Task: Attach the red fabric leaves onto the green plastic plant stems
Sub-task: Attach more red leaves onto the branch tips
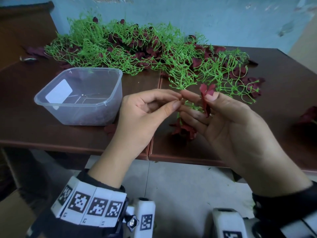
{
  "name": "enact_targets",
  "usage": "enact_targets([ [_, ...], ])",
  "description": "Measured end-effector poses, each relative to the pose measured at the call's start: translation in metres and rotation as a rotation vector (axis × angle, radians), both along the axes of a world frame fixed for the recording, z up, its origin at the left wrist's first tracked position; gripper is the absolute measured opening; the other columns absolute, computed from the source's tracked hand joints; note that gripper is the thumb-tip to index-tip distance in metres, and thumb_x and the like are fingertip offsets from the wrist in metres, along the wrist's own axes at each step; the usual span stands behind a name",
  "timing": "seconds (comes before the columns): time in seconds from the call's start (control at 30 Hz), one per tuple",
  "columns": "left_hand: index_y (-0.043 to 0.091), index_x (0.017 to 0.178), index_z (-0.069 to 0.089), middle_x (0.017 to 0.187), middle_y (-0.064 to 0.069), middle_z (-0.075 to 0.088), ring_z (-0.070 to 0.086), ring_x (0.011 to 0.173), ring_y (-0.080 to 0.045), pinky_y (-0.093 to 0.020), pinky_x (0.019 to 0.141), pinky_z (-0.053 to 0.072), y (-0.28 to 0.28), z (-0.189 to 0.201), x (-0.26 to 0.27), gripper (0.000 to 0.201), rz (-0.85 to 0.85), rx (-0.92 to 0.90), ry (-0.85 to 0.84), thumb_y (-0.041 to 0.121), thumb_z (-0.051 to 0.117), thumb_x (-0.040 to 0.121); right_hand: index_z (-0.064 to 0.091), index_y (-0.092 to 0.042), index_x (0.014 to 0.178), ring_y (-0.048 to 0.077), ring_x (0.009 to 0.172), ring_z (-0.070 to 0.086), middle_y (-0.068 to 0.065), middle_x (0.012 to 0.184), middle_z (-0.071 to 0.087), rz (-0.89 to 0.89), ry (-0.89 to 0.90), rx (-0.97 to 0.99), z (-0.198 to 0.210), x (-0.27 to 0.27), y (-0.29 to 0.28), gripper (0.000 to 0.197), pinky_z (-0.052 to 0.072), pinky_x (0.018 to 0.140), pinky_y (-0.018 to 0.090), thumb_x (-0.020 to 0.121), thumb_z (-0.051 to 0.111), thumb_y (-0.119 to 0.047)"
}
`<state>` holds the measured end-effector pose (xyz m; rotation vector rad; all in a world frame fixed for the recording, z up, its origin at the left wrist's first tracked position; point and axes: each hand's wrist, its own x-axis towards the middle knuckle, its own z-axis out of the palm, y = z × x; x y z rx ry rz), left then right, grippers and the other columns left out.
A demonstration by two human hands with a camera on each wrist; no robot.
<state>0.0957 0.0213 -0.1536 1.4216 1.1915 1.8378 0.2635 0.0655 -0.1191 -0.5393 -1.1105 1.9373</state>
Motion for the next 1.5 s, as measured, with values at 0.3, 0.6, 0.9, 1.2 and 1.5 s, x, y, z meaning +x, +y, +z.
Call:
enact_targets([
  [0.3, 0.020, 0.090, 0.071, 0.107, 0.009, 0.059, 0.060, 0.097, -0.001, -0.016, 0.088, 0.043, 0.002, -0.001, 0.003, 0.004, 0.134, -0.059, 0.344, 0.017, 0.071, 0.089, 0.056, 0.003, 0.096, 0.039, 0.105, 0.058, 0.032, 0.109, 0.066, 0.004, -0.002, -0.034, 0.000, -0.002, -0.001, 0.014, 0.055, 0.096, 0.044, 0.089, 0.051, -0.007],
  [0.6, 0.009, 0.090, 0.062, 0.113, 0.003, 0.065, 0.060, 0.098, 0.002, -0.011, 0.088, 0.041, -0.002, 0.000, 0.007, 0.007, 0.191, -0.043, 0.467, 0.005, 0.060, 0.096, 0.059, -0.001, 0.085, 0.032, 0.096, 0.072, 0.034, 0.112, 0.067, -0.037, 0.044, -0.034, 0.001, -0.001, 0.003, 0.010, 0.057, 0.093, 0.041, 0.087, 0.051, -0.006],
  [0.9, 0.014, 0.091, 0.066, 0.110, -0.004, 0.077, 0.072, 0.107, -0.020, -0.033, 0.095, 0.057, -0.008, 0.003, 0.000, 0.013, 0.064, -0.056, 0.144, 0.003, 0.063, 0.097, 0.059, 0.001, 0.089, 0.034, 0.102, 0.071, 0.035, 0.115, 0.065, -0.077, 0.025, -0.030, 0.000, -0.001, 0.005, 0.019, 0.054, 0.098, 0.041, 0.097, 0.043, -0.002],
  [1.2, 0.015, 0.085, 0.074, 0.090, 0.000, 0.079, 0.076, 0.090, -0.013, -0.028, 0.088, 0.060, -0.003, -0.002, -0.003, 0.027, 0.150, -0.090, 0.151, -0.011, 0.069, 0.087, 0.053, -0.001, 0.089, 0.035, 0.105, 0.071, 0.035, 0.114, 0.066, -0.056, 0.050, -0.054, 0.000, -0.003, 0.005, 0.014, 0.059, 0.086, 0.034, 0.078, 0.053, -0.011],
  [1.5, 0.020, 0.105, 0.076, 0.103, 0.003, 0.078, 0.074, 0.100, -0.011, -0.027, 0.091, 0.058, -0.003, -0.001, -0.001, 0.032, 0.123, -0.082, 0.195, -0.002, 0.081, 0.082, 0.052, 0.000, 0.095, 0.036, 0.099, 0.072, 0.040, 0.116, 0.062, -0.032, 0.068, -0.058, 0.001, -0.003, 0.005, 0.018, 0.059, 0.086, 0.037, 0.079, 0.051, -0.009],
])
